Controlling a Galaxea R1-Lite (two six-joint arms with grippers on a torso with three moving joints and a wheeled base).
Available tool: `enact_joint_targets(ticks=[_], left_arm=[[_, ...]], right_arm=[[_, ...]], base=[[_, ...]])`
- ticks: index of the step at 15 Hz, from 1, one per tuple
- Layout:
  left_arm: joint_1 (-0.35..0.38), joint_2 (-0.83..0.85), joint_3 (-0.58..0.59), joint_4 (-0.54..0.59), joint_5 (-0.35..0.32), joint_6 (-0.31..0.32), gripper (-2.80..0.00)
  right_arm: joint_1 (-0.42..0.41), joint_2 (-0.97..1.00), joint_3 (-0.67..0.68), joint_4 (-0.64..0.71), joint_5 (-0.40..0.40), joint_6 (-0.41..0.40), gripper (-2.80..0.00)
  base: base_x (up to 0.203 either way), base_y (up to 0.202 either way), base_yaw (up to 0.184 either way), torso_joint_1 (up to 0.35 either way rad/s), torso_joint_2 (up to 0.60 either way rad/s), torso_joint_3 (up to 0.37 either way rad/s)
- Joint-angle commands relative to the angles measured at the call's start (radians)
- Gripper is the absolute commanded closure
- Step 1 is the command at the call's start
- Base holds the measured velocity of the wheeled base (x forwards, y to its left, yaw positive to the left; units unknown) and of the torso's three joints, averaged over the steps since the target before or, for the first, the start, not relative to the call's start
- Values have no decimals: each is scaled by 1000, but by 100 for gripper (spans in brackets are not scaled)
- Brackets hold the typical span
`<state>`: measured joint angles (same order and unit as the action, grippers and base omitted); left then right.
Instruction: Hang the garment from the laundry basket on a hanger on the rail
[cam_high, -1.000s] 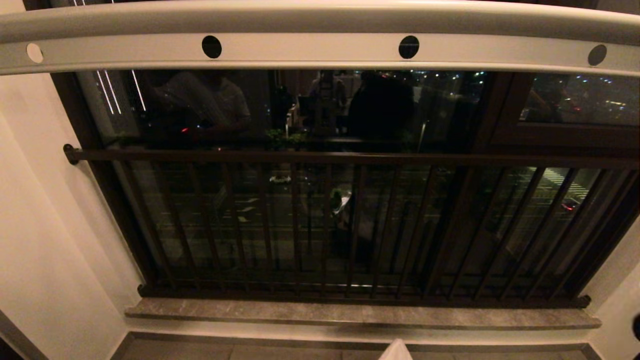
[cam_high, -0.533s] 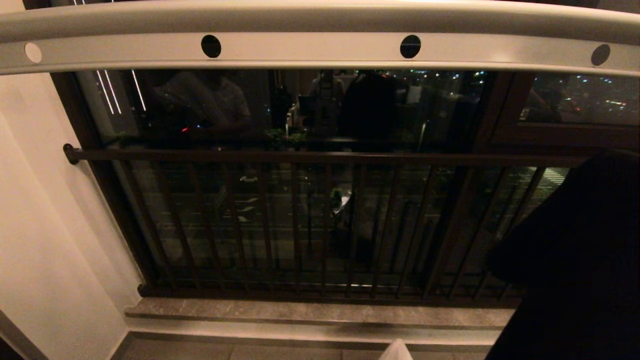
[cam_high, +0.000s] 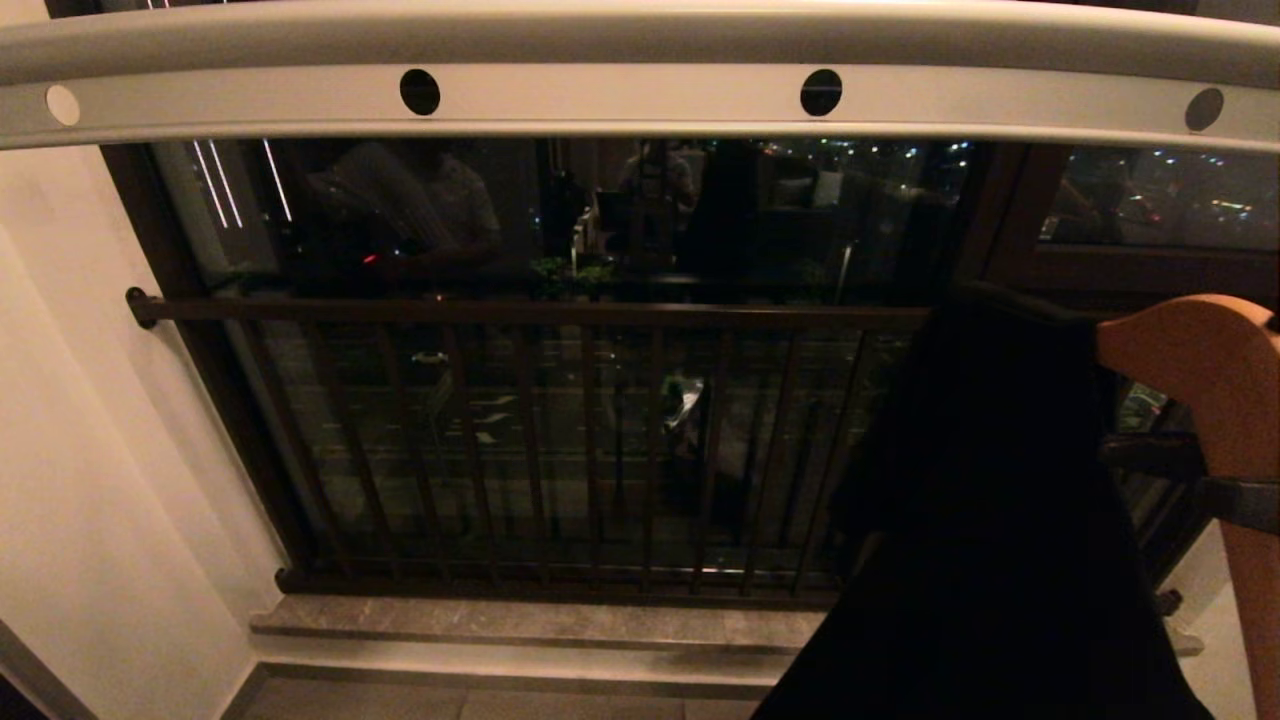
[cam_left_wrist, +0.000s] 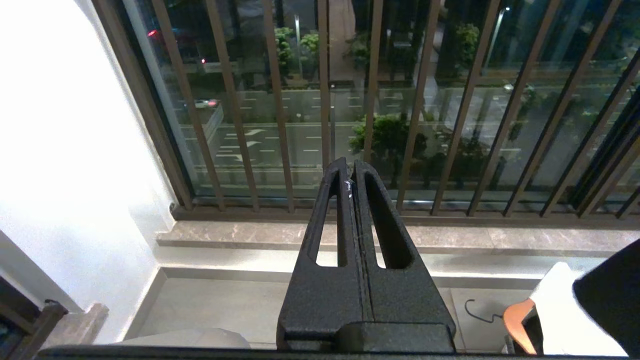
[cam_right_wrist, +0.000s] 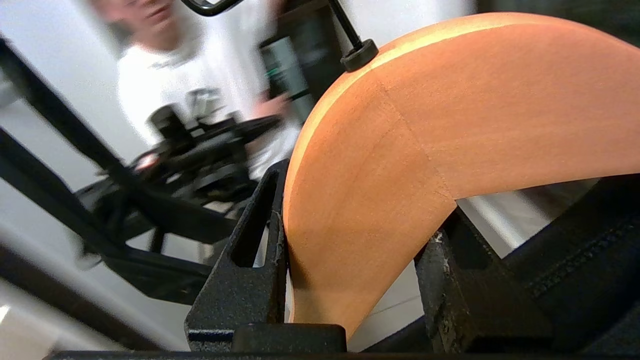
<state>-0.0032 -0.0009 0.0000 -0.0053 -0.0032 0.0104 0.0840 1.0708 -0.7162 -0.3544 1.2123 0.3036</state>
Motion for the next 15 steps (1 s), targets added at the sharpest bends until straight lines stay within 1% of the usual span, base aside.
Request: enact_joint_targets(ticks=[1,2,4,5,7,9,15], left_arm=[[0,1,2,-1,0,0,0],[0,1,2,-1,0,0,0],[0,1,2,-1,0,0,0],[0,1,2,-1,0,0,0],[0,1,2,-1,0,0,0],[0,1,2,-1,0,0,0],[0,1,2,-1,0,5,0]], right_arm=[[89,130,-55,-1,3,-5,0],[150,175,-85,-2,-32,-11,0],[260,259,-141,-10,-209,-30,0],[286,290,-167,-29,-270,-35,0],[296,327,-185,-64,-322,-37,0],[295,357,-185,-93,-341,-38,0],[296,406,-208,-113,-329,-80,0]], base=[[0,0,0,0,0,0],[0,0,0,0,0,0],[0,0,0,0,0,0],[0,0,0,0,0,0],[0,0,0,0,0,0],[0,0,0,0,0,0],[0,0,0,0,0,0]])
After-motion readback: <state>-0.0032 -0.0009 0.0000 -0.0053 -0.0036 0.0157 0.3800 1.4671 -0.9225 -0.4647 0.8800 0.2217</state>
